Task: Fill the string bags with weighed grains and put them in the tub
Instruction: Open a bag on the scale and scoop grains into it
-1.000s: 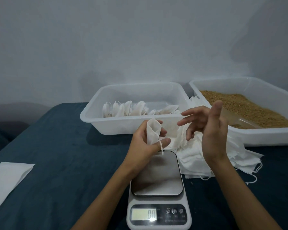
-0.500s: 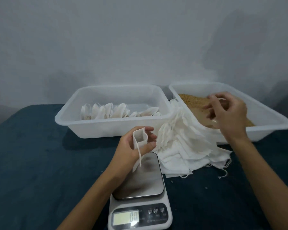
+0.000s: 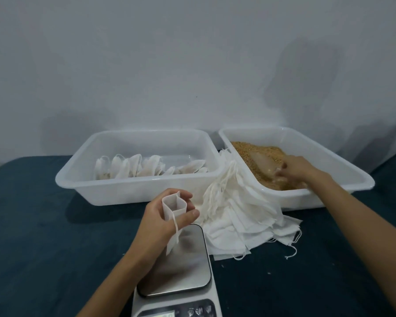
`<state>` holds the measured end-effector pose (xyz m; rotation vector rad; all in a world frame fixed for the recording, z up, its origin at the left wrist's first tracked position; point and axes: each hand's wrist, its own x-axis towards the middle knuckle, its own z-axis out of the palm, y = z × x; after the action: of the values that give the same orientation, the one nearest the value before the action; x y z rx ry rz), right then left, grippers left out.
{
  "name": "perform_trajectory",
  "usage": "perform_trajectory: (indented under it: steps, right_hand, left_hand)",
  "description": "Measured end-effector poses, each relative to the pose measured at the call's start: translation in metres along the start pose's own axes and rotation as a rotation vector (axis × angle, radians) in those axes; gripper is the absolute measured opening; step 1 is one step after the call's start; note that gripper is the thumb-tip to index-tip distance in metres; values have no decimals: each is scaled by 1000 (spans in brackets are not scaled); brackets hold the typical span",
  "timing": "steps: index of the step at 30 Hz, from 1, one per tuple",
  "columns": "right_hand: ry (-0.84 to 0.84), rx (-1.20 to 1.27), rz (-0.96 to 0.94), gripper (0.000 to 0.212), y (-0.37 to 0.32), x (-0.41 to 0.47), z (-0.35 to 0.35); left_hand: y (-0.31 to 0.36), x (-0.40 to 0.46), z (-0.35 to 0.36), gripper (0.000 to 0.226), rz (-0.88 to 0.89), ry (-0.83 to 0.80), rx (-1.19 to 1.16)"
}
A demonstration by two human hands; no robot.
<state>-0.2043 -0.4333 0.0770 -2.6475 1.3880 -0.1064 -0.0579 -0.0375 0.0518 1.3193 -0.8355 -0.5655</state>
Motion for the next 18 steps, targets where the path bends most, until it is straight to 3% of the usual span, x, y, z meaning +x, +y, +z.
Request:
perform_trajectory:
  steps: [3, 7, 11, 18]
  right_hand:
    - [84, 3, 64, 23, 5, 12, -11]
    - [50, -163, 126, 24, 9, 25, -21]
    - [100, -327, 99, 20, 8, 37, -18]
    - [88, -371, -1, 22, -12, 40, -12]
  left_hand:
    - [0, 0, 0, 28, -6, 7, 4]
    - [-1, 2, -1, 27, -15, 15, 3]
    - [-2, 3, -3, 30, -21, 28, 13]
    - [0, 3, 0, 32, -19, 28, -1]
